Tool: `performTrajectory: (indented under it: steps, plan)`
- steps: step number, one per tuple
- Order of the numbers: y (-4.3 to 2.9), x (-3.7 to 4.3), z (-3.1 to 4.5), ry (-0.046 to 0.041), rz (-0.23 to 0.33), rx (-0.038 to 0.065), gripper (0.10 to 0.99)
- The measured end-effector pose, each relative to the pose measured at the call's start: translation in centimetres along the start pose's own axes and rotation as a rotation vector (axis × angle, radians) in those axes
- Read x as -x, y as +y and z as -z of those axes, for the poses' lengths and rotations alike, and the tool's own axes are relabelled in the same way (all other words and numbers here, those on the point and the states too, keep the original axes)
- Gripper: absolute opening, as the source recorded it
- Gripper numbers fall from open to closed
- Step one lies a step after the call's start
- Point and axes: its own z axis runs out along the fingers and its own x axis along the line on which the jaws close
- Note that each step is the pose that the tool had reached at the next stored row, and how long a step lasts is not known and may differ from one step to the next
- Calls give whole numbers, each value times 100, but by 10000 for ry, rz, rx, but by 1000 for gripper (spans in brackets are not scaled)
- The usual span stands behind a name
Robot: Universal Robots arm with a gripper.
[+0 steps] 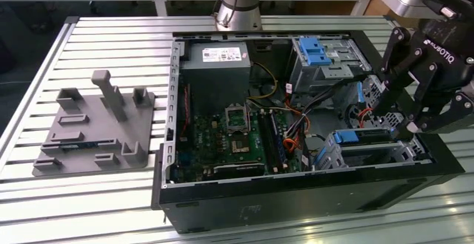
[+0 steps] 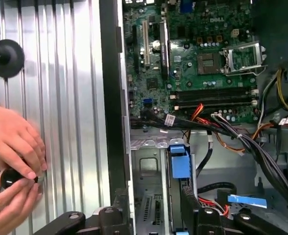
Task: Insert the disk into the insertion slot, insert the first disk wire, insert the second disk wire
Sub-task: 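Insert the first disk wire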
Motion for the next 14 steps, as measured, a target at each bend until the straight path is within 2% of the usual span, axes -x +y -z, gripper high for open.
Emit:
performTrajectory:
  steps: [2, 5, 8, 12, 14]
  plan:
    - [5, 66, -5, 49, -16, -4, 557]
    - [12, 164, -6, 49, -13, -4, 557]
    - [-18, 236, -4, 49, -12, -3, 557]
    - [-122, 300, -5, 51, -11, 9, 557]
    - [-201, 316, -7, 56, -8, 32, 557]
